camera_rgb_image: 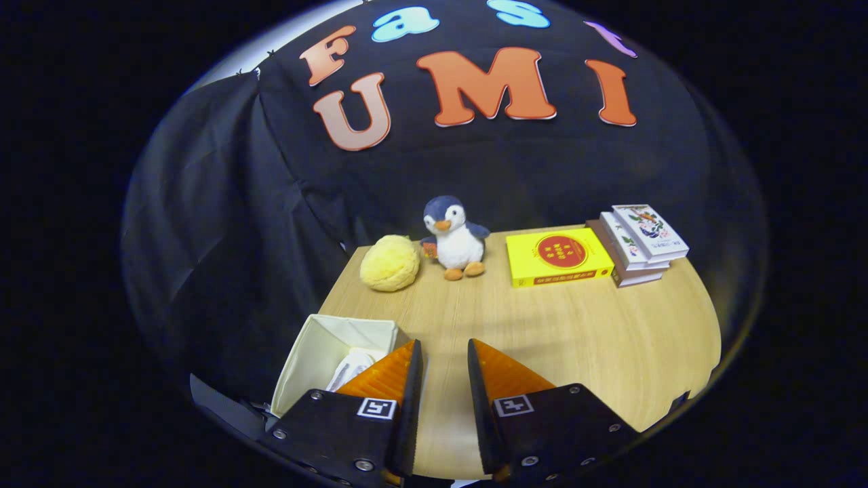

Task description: Open the storage box then place both shoes into the box .Put the left shoe in first, then the right shoe, with the right side of both shoes facing outward in a uniform manner.

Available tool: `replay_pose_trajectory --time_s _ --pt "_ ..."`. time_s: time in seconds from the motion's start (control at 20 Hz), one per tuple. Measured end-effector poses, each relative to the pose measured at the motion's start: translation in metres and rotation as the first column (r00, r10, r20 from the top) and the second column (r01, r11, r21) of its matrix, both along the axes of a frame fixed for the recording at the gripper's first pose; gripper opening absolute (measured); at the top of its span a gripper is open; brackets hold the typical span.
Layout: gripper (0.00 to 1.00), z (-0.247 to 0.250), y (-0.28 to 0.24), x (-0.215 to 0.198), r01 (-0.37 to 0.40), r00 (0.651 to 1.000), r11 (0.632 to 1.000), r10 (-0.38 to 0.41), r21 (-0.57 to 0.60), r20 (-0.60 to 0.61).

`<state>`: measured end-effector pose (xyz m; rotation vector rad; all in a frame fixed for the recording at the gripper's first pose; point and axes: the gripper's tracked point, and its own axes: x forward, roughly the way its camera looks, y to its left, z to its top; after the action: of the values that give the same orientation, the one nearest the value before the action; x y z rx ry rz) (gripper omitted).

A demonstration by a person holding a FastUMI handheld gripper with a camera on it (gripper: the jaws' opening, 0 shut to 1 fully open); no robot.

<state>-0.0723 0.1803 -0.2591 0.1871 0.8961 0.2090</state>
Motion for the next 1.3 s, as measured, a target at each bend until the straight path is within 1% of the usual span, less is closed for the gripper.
replay_pose_trajectory --time_s 0.05,0.1,0.25,0.35,0.4,0.45,0.5,0.6,0.7,0.8,0.95,1.15,1.3 --pt "0.41 0.005 -0.019 0.004 0.009 1.0 1.0 -0.009 -0.005 0.03" --pt "0.46 0.008 -0.033 0.006 0.015 0.999 1.0 -0.015 -0.002 0.047" --pt "0.51 0.012 -0.085 0.008 0.071 0.994 0.997 -0.07 -0.012 0.086" --pt "0.6 0.019 -0.112 0.009 0.099 0.988 0.995 -0.096 -0.017 0.124" --pt "0.68 0.022 -0.123 0.01 0.108 0.984 0.994 -0.104 -0.015 0.145" --pt "0.72 0.025 -0.133 0.009 0.115 0.981 0.993 -0.112 -0.011 0.159" --pt "0.79 0.029 -0.141 0.01 0.122 0.977 0.992 -0.119 -0.008 0.176" --pt "0.87 0.041 -0.158 0.013 0.136 0.965 0.991 -0.132 -0.002 0.226" --pt "0.91 0.054 -0.175 0.017 0.152 0.947 0.988 -0.144 -0.004 0.287" --pt "0.92 0.067 -0.189 0.02 0.166 0.926 0.986 -0.155 -0.005 0.345" --pt "0.92 0.078 -0.21 0.021 0.181 0.898 0.983 -0.159 -0.016 0.411" --pt "0.93 0.087 -0.235 0.021 0.223 0.856 0.974 -0.175 -0.042 0.486" --pt "0.93 0.088 -0.247 0.02 0.244 0.841 0.968 -0.18 -0.06 0.511"
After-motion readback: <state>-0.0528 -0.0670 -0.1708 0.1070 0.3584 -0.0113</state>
